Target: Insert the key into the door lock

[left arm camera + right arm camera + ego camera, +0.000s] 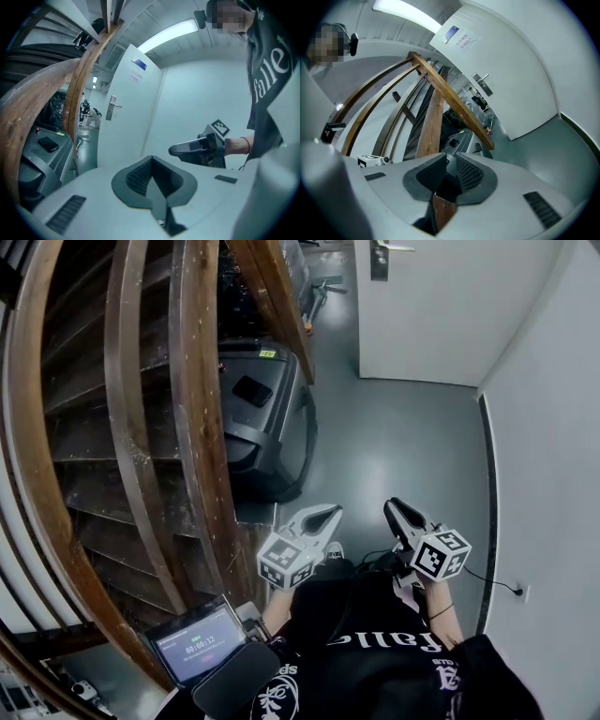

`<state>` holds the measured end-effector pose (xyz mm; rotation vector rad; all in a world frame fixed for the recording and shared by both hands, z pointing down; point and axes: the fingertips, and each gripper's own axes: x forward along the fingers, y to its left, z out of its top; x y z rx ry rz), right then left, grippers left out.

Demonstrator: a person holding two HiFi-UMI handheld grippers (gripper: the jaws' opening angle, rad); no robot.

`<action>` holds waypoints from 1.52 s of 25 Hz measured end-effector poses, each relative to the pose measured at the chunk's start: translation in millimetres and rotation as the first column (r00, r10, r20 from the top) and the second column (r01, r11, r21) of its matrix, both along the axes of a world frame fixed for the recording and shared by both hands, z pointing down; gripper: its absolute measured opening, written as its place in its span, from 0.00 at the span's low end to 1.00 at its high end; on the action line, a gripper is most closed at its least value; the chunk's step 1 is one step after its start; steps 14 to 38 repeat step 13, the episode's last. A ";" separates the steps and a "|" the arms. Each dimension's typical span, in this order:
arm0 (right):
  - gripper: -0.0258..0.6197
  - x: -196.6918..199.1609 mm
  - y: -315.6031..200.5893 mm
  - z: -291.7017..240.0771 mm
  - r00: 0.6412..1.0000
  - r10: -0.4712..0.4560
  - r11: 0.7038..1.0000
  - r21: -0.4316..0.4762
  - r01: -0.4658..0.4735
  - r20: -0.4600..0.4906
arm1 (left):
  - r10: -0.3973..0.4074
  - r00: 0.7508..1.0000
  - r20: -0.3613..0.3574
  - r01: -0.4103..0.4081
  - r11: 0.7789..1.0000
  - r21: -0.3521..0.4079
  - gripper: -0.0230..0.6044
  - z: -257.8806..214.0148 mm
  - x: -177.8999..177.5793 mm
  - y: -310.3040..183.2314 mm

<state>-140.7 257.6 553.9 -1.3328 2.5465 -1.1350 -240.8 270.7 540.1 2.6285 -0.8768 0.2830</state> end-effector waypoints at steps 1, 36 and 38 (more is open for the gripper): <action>0.16 -2.9 0.2 1.2 1.000 0.014 1.000 -0.001 -0.014 -0.002 | 0.006 1.000 -0.009 -0.006 1.000 -0.005 0.04 1.2 -4.9 -0.2; 0.16 -30.7 10.7 1.3 0.998 0.061 0.997 0.038 -0.061 -0.017 | 0.105 0.994 -0.011 -0.106 0.994 -0.025 0.04 14.7 -15.4 -3.2; 0.16 -30.7 10.7 1.3 0.998 0.061 0.997 0.038 -0.061 -0.017 | 0.105 0.994 -0.011 -0.106 0.994 -0.025 0.04 14.7 -15.4 -3.2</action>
